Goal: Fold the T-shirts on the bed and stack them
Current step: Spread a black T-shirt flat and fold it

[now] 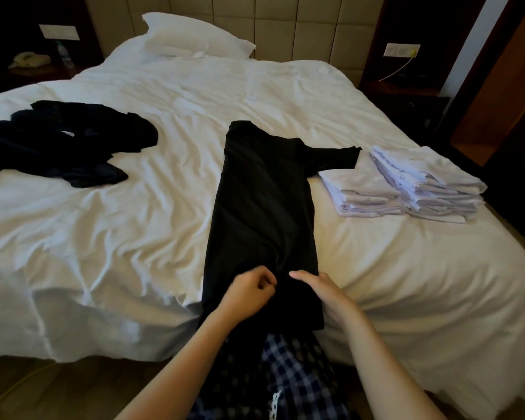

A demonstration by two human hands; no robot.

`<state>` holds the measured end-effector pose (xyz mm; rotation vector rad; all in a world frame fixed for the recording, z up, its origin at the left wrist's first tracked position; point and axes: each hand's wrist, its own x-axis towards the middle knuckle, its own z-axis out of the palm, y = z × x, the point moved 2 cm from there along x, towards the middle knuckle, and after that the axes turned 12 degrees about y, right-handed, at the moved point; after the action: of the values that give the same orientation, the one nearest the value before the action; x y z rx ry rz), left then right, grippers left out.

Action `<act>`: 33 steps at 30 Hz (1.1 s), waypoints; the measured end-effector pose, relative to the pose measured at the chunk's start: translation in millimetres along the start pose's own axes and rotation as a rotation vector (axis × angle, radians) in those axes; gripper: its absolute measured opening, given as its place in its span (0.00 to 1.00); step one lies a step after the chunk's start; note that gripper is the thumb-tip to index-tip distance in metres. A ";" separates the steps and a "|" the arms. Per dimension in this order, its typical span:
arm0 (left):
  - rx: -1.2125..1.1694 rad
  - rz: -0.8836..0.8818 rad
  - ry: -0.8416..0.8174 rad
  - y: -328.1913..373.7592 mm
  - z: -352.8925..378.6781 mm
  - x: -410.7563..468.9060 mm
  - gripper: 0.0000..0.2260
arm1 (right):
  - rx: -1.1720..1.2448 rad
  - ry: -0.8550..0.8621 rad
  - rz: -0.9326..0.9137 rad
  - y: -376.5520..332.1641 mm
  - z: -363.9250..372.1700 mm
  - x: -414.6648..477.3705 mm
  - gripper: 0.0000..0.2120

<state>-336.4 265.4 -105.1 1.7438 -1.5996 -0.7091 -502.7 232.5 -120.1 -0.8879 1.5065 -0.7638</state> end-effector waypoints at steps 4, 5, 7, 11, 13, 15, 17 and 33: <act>-0.032 -0.088 0.291 -26.8 -23.5 -13.1 0.15 | -0.096 -0.113 0.045 16.6 6.1 -16.0 0.18; -0.010 -0.096 0.312 -33.6 -26.2 -18.6 0.17 | -0.102 -0.115 0.041 22.2 8.5 -19.2 0.17; 0.031 -0.127 0.327 -46.3 -28.7 -30.7 0.19 | -0.006 -0.056 0.061 33.8 11.4 -21.6 0.18; 0.037 -0.159 0.180 -60.8 -22.9 -51.7 0.31 | 0.352 -0.001 0.095 45.0 9.9 -28.9 0.15; 0.086 -0.112 0.117 -61.1 -17.2 -59.6 0.37 | 0.447 -0.001 0.075 45.7 10.1 -34.8 0.14; 0.084 -0.087 0.149 -62.5 -13.5 -67.0 0.37 | 0.558 0.023 0.094 47.3 10.7 -39.8 0.15; -0.049 -0.089 0.258 -63.1 -14.2 -71.2 0.28 | 0.672 0.034 0.113 46.4 10.5 -44.1 0.13; -0.667 -0.561 0.713 -56.1 -15.6 -63.2 0.15 | 0.286 0.229 -0.136 61.6 9.4 -51.0 0.09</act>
<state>-295.4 331.9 -140.9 1.6386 -0.3281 -0.6534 -498.0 307.6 -148.9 -0.7091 1.4959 -1.1814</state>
